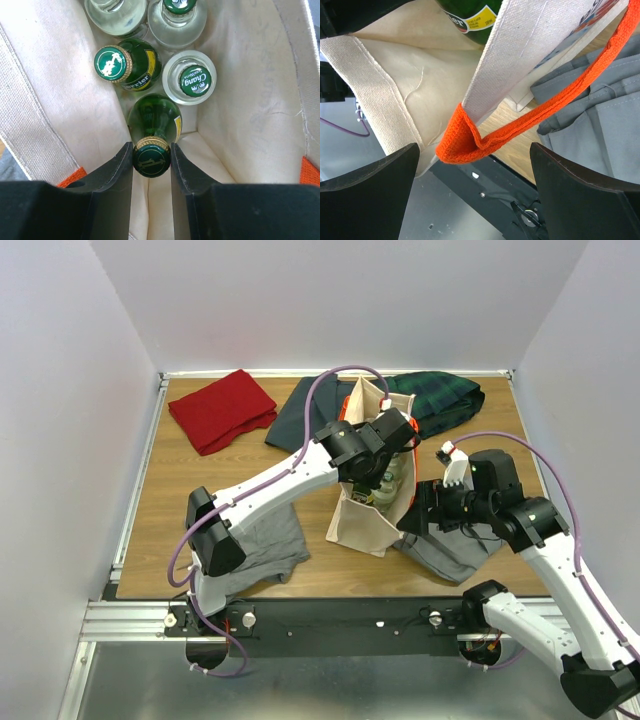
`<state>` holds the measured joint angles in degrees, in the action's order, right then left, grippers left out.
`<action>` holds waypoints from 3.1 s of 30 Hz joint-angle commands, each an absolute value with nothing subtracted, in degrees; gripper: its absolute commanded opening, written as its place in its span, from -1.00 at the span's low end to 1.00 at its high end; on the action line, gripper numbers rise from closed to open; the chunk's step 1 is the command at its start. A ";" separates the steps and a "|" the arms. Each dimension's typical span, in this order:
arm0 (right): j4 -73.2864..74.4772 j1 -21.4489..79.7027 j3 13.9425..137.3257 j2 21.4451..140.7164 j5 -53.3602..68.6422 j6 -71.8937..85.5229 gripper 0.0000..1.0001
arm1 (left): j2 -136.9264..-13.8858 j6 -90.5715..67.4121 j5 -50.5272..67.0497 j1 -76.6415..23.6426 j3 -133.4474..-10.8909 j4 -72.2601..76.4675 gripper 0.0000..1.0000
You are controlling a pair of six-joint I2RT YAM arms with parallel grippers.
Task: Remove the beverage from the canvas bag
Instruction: Take out the drink from the canvas bag.
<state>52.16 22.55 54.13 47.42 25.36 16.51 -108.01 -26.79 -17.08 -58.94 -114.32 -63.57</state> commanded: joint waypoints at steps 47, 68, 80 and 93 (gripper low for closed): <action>53.17 23.12 52.38 39.38 15.56 18.46 1.00 | -103.71 -19.87 -16.44 -57.57 -131.22 -64.86 -1.00; 52.91 23.11 51.94 37.09 14.50 19.16 1.00 | -100.64 -16.09 -17.23 -56.25 -137.37 -63.63 -1.00; 52.74 23.11 51.77 37.09 14.59 19.16 1.00 | -97.30 -13.10 -21.18 -55.28 -138.69 -60.38 -1.00; 52.65 23.12 51.59 36.39 14.15 19.51 1.00 | -90.88 -10.02 -29.26 -55.20 -134.21 -53.53 -1.00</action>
<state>51.99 22.83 52.58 37.26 15.88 19.53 -97.03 -13.04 -21.91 -55.44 -134.28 -64.05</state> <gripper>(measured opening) 0.998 0.373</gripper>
